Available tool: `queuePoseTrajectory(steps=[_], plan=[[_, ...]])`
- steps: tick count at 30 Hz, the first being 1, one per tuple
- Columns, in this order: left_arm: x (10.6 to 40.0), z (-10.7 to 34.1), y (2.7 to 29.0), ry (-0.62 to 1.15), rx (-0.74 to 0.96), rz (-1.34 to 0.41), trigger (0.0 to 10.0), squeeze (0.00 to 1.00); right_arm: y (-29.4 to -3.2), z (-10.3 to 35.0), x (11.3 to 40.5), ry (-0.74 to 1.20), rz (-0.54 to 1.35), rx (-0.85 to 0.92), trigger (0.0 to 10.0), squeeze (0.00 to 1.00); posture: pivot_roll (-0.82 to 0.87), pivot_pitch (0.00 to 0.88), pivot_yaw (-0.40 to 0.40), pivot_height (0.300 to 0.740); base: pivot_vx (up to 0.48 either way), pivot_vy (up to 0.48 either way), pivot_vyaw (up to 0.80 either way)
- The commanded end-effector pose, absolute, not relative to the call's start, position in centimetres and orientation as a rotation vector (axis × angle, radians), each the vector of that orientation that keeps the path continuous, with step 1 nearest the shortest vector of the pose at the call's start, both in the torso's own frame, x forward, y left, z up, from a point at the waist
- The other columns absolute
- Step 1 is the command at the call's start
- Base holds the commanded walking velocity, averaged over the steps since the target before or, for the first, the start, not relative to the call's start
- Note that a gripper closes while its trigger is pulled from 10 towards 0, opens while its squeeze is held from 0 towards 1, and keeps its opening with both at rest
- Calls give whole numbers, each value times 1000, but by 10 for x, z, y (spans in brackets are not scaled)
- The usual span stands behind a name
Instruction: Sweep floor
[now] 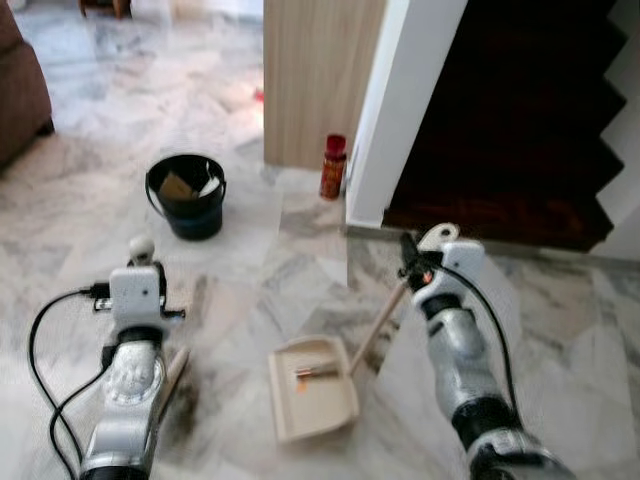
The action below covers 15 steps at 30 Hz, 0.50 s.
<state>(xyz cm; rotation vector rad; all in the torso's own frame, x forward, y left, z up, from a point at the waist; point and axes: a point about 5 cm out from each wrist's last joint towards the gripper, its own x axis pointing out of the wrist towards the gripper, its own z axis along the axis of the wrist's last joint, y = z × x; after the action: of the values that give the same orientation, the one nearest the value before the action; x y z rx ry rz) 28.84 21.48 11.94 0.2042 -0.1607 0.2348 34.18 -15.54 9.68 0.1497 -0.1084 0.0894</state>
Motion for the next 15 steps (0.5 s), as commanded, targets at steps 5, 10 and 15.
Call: queuePoseTrajectory(steps=[5, 10, 15], plan=[[288, 128, 215, -214, 219, 232, 10000, 0, -143, 108, 346, -159, 124, 181, 10000, 0, 183, 72, -99, 740, 256, 0, 0], [287, 128, 215, -213, 221, 236, 10000, 0, -139, 108, 346, -154, 144, 186, 10000, 0, 185, 63, -100, 740, 257, 0, 0], [286, 128, 215, -216, 220, 235, 10000, 0, -136, 106, 346, -140, 166, 197, 10000, 0, 189, 59, -100, 740, 259, 0, 0]])
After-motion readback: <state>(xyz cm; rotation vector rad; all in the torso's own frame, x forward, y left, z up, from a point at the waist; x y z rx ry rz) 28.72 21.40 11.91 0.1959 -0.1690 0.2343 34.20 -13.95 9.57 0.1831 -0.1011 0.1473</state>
